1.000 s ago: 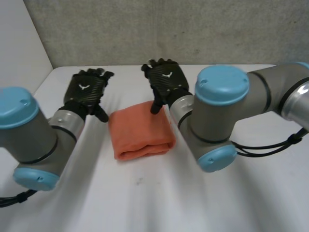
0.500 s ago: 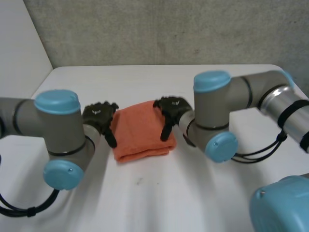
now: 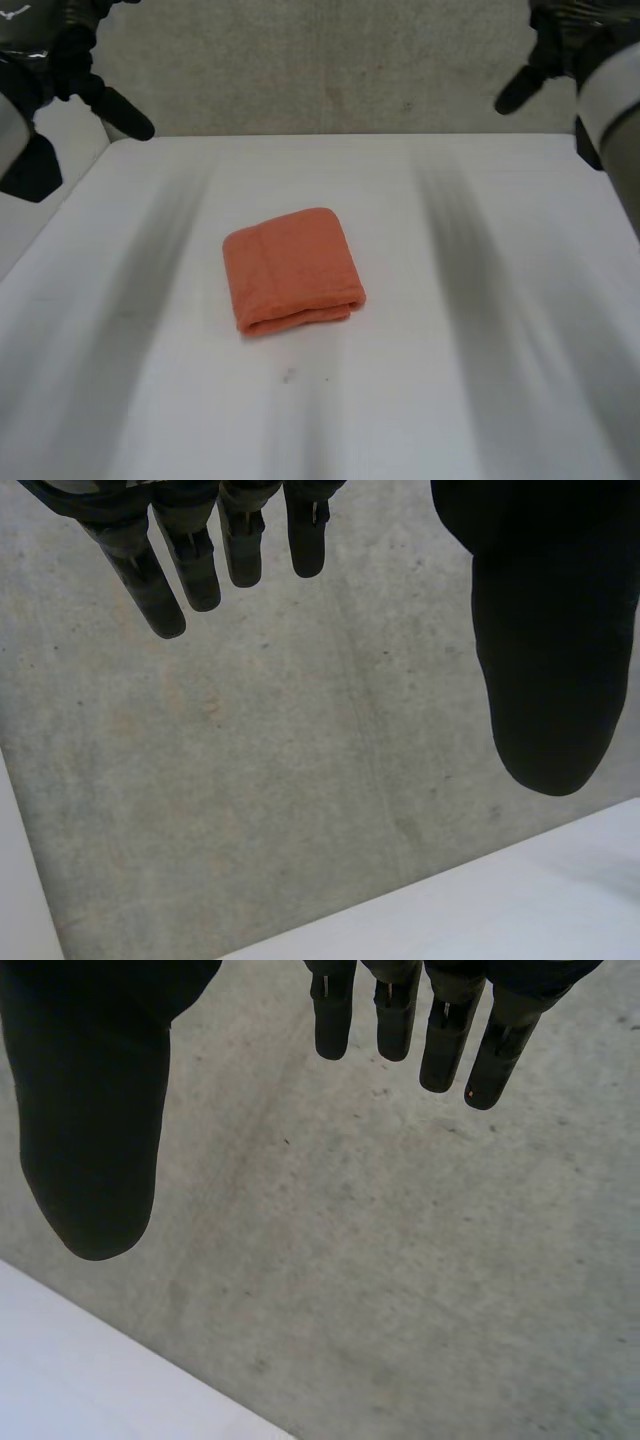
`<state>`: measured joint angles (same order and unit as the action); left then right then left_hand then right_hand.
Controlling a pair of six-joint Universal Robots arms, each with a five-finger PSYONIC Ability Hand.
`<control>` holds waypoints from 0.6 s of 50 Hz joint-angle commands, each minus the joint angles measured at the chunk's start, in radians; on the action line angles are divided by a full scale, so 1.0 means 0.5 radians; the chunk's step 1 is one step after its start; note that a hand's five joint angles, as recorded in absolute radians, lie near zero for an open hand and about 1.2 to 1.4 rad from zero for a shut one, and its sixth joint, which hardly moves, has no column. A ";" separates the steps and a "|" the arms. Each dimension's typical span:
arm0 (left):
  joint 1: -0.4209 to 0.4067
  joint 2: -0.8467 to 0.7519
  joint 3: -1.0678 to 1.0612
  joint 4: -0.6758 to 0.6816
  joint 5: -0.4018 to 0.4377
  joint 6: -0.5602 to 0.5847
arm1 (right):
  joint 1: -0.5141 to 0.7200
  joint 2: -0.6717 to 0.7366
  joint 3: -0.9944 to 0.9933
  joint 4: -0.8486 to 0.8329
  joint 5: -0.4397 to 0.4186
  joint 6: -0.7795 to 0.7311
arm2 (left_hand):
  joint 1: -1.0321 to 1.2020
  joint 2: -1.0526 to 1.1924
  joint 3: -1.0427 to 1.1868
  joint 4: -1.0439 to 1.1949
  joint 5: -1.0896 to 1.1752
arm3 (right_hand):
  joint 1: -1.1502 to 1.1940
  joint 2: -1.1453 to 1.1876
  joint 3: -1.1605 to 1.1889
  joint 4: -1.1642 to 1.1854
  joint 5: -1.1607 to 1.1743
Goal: Fold the laundry
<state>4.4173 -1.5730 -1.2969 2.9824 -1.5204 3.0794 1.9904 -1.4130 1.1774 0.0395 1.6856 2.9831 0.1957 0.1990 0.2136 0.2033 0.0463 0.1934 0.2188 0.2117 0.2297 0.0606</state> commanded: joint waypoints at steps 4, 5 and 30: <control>0.020 0.109 -0.072 -0.044 0.114 -0.020 | -0.032 -0.150 0.250 -0.018 -0.024 -0.024 | -0.042 -0.049 -0.078 -0.058 -0.093 | -0.038 -0.089 -0.074 -0.110 -0.121; 0.020 0.109 -0.078 -0.044 0.114 -0.023 | -0.042 -0.162 0.256 -0.009 -0.024 -0.036 | -0.042 -0.049 -0.078 -0.058 -0.093 | -0.038 -0.089 -0.074 -0.110 -0.121; -0.023 0.158 -0.330 0.272 0.123 -0.020 | -0.060 -0.273 0.465 -0.113 -0.162 -0.070 | -0.042 -0.049 -0.078 -0.058 -0.093 | -0.038 -0.089 -0.074 -0.110 -0.121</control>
